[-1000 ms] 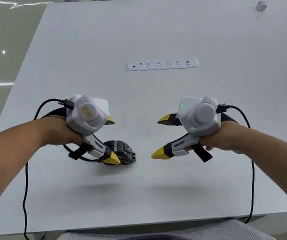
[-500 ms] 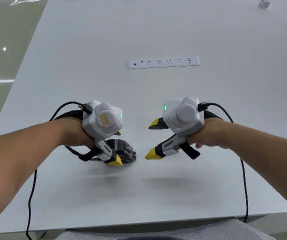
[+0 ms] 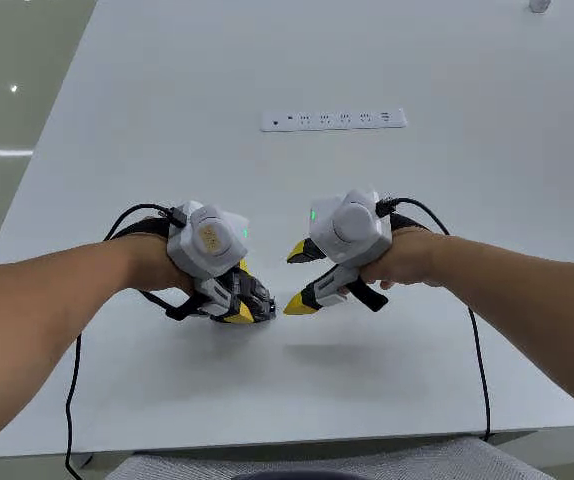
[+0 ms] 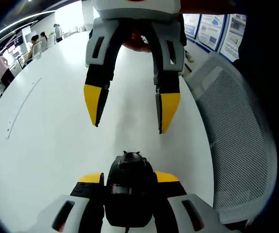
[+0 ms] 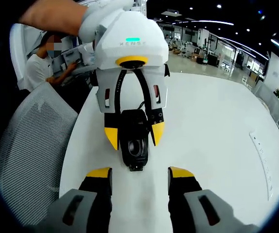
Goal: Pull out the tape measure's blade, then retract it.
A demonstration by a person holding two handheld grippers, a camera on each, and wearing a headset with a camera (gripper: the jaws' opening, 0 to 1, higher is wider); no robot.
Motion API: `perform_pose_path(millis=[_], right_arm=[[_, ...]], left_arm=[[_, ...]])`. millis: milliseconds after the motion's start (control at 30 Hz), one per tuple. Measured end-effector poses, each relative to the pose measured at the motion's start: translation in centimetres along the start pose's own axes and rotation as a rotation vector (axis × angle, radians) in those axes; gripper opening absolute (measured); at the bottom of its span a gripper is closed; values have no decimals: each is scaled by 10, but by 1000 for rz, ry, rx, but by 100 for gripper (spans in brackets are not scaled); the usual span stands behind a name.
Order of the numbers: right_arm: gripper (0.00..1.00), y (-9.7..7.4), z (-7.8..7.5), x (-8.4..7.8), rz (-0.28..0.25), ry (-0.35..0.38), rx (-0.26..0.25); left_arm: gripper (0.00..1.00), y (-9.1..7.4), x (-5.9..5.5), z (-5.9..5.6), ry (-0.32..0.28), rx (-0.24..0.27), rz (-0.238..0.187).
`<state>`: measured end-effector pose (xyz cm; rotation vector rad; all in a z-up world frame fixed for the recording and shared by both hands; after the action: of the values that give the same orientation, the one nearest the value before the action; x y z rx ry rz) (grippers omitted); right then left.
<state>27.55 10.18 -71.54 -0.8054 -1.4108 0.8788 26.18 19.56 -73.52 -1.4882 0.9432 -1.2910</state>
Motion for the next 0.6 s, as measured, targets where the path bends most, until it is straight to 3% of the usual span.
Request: perform_pose_path(millis=[333,600], right_arm=[[37,22,-2,3,83,-36,49],[30,39,1,-4,140,-14,83]], left_arm=[[35,-2,-1,2,-15,-10,-20],[36,-1,-3,4,-18,-13,-29]])
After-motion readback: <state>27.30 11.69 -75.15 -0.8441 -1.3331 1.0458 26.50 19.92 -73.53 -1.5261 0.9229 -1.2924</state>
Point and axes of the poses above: the centre of the closed fingertips' face, and the gripper's own axes: y roughly forward along the fingers, z roughly to its left, x roughly out of its top, the point moved 6 cm from there along -y, roughly backward along the fingers, and after that the axes turned 14 degrees about z, right-handed, at the moved point
